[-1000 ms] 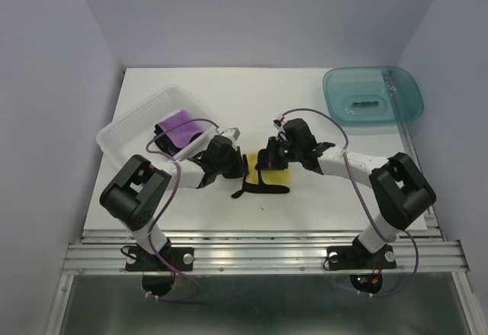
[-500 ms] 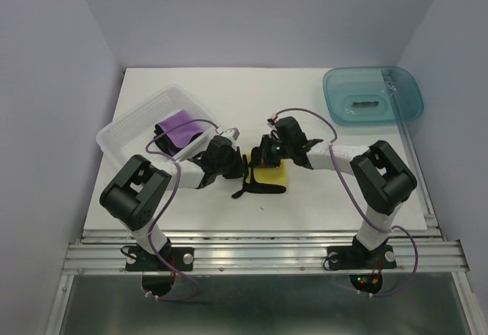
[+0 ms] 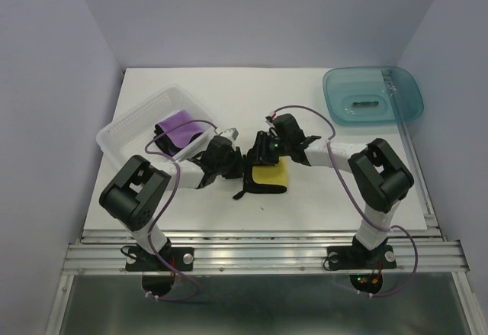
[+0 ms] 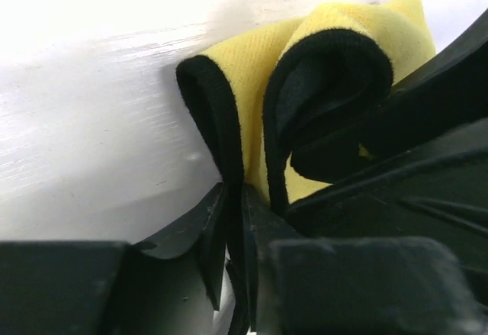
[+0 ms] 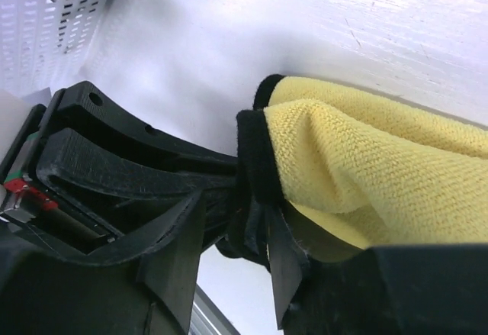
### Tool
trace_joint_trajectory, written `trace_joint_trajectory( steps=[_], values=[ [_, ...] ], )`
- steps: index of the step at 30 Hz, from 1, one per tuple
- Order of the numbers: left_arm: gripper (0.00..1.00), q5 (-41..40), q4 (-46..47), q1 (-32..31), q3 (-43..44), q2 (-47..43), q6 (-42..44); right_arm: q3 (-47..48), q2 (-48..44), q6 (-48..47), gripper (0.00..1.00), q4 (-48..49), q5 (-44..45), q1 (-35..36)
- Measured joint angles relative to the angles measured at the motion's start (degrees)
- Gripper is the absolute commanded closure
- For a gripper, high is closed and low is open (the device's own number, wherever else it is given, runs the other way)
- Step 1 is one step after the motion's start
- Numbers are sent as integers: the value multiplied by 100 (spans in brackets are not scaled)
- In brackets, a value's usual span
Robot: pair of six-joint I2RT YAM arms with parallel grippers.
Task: Fold and stack the towels
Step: Fold the towel
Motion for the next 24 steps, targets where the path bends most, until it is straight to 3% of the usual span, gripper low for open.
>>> trace_joint_trajectory(
  steps=[2,5,8,12,17,21,24],
  values=[
    [70,-44,-33,2,7,-26,-11,28,-22,-52,53,-68,15,-2],
    [64,-114,-142,-4,13,-96,-9,31,-208,-94,42,-214,15,0],
    [60,-214,-297,-4,13,-192,-15,31,-573,-181,28,-345,74,0],
    [43,-376,-560,-4,13,-393,-35,31,-1318,-326,0,-542,356,0],
    [31,-448,-704,-4,13,-763,-81,28,-2179,-485,0,-811,1016,2],
    [11,-435,-717,-4,13,-1019,-61,31,-2507,-619,0,-1088,1858,0],
    [7,-448,-758,-17,72,-1056,11,31,-2422,-691,0,-1508,2658,0]
  ],
)
